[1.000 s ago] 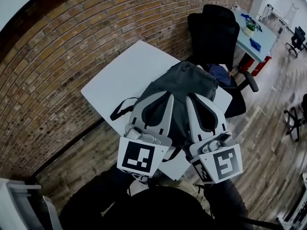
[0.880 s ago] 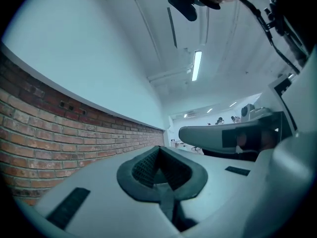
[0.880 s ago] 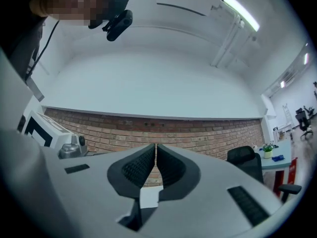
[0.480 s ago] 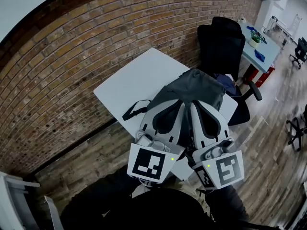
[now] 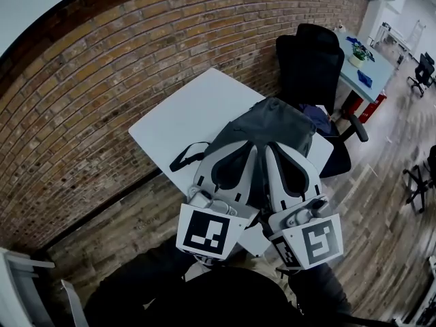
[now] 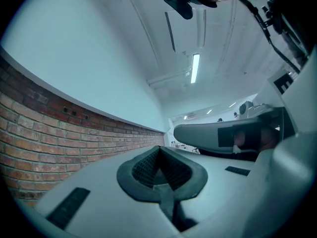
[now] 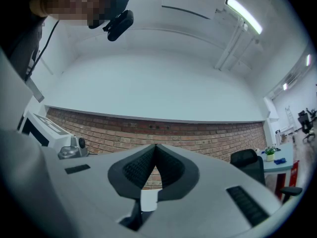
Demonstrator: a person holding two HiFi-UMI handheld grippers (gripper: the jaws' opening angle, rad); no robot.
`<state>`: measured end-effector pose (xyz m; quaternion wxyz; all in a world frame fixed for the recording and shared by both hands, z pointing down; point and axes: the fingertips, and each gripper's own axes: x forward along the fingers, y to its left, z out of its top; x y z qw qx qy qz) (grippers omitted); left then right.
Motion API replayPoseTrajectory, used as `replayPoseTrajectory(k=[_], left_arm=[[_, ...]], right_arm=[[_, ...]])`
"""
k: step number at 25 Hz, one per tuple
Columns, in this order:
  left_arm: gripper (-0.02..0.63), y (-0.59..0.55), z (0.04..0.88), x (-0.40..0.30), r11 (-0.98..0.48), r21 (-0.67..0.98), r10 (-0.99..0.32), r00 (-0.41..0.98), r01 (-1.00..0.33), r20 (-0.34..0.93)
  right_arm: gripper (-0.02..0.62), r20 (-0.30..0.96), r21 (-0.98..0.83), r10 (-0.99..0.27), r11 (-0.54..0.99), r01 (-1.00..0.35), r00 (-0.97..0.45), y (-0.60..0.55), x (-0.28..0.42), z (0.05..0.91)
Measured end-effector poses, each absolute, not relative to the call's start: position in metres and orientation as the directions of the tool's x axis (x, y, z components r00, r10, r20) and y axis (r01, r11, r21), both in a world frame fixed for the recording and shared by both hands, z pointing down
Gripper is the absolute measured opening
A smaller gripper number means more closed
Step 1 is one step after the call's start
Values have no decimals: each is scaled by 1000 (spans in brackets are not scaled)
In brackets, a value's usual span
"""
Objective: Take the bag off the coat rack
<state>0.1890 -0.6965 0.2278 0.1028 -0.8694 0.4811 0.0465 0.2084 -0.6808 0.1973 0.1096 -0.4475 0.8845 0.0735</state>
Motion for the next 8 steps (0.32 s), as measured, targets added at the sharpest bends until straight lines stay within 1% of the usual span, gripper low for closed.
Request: replayPoseTrajectory(k=[4, 8], left_arm=[[9, -701, 229, 193, -521, -129, -826, 536, -844, -176], [9, -705, 233, 199, -522, -126, -826, 537, -843, -169]], right_arm=[[8, -241, 34, -792, 571, -820, -562, -685, 216, 205], [8, -255, 14, -781, 587, -809, -571, -689, 218, 203]])
